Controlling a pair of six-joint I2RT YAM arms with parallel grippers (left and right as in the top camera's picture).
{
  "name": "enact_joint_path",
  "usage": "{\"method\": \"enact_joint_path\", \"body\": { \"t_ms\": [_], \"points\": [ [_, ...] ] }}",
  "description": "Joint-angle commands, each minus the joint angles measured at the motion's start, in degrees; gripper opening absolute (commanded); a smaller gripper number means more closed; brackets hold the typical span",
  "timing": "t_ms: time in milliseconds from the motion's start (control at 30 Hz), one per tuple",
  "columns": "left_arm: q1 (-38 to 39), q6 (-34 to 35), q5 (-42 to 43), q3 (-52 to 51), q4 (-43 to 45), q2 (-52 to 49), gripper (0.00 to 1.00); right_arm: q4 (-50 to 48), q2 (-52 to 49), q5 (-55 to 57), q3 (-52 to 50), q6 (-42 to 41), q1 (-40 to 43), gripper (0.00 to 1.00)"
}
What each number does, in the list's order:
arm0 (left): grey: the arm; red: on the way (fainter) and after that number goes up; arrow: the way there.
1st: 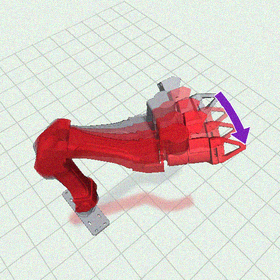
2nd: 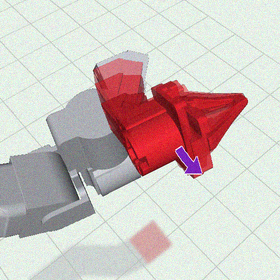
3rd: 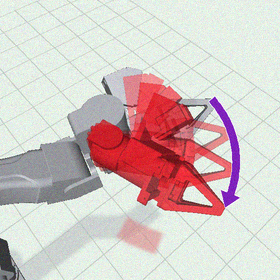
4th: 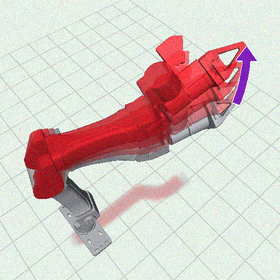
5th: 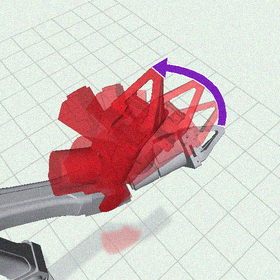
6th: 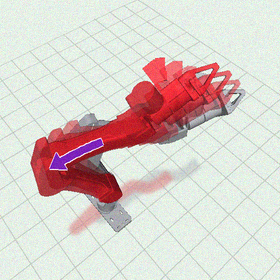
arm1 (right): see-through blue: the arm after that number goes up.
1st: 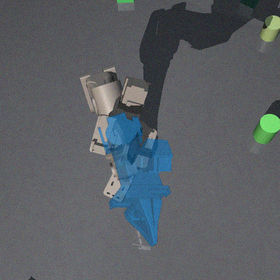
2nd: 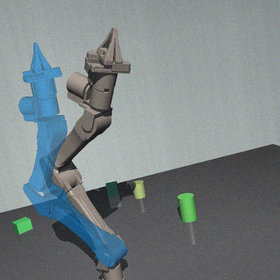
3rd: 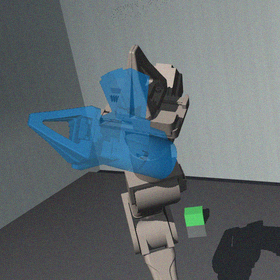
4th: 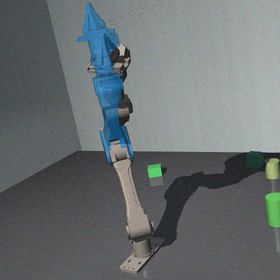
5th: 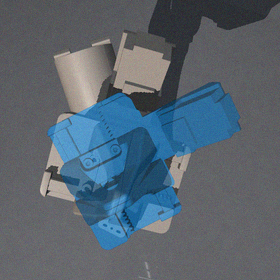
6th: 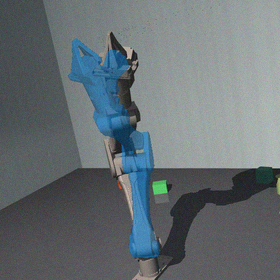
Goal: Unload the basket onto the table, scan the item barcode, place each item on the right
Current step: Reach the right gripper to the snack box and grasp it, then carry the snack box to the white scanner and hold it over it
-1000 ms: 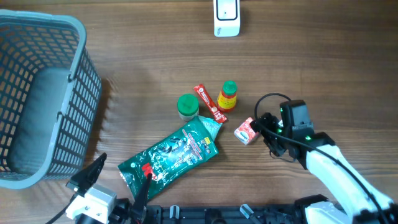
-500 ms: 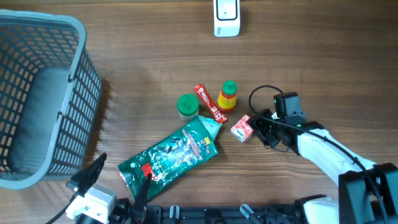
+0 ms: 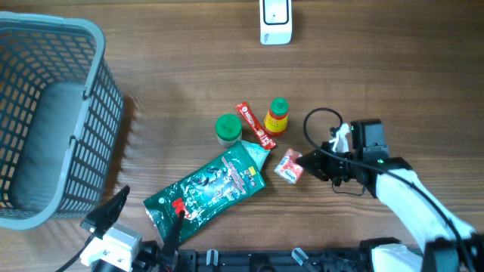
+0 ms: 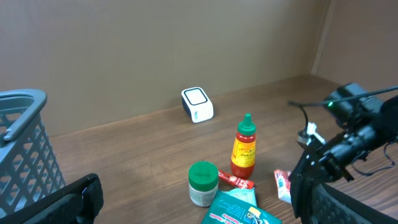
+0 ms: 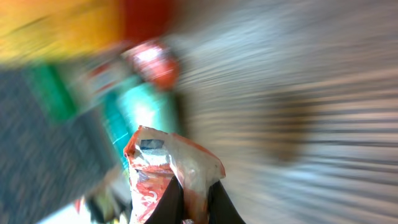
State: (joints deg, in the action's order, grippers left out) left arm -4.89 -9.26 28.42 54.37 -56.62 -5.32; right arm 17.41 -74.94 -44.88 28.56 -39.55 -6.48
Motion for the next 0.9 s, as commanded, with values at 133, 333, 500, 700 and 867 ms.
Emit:
{"method": "enact_joint_path", "body": {
  "t_ms": [133,333,500,700,867],
  "points": [
    [0.11,0.52,0.46,-0.04,0.13,0.44,1.00,-4.79,6.80,-46.31,0.07,33.16,0.09,0.04],
    [0.11,0.52,0.46,-0.04,0.13,0.44,1.00,-4.33,6.95,-48.13,0.07,34.36,-0.04,0.05],
    [0.11,0.52,0.46,-0.04,0.13,0.44,1.00,-3.85,8.74,-48.11,0.07,30.36,-0.09,0.05],
    [0.11,0.52,0.46,-0.04,0.13,0.44,1.00,-3.23,17.14,-47.95,0.07,26.88,-0.09,0.05],
    [0.11,0.55,0.46,-0.04,0.13,0.44,1.00,-3.21,22.12,-42.42,0.07,21.09,-0.09,0.05]
  ]
}}
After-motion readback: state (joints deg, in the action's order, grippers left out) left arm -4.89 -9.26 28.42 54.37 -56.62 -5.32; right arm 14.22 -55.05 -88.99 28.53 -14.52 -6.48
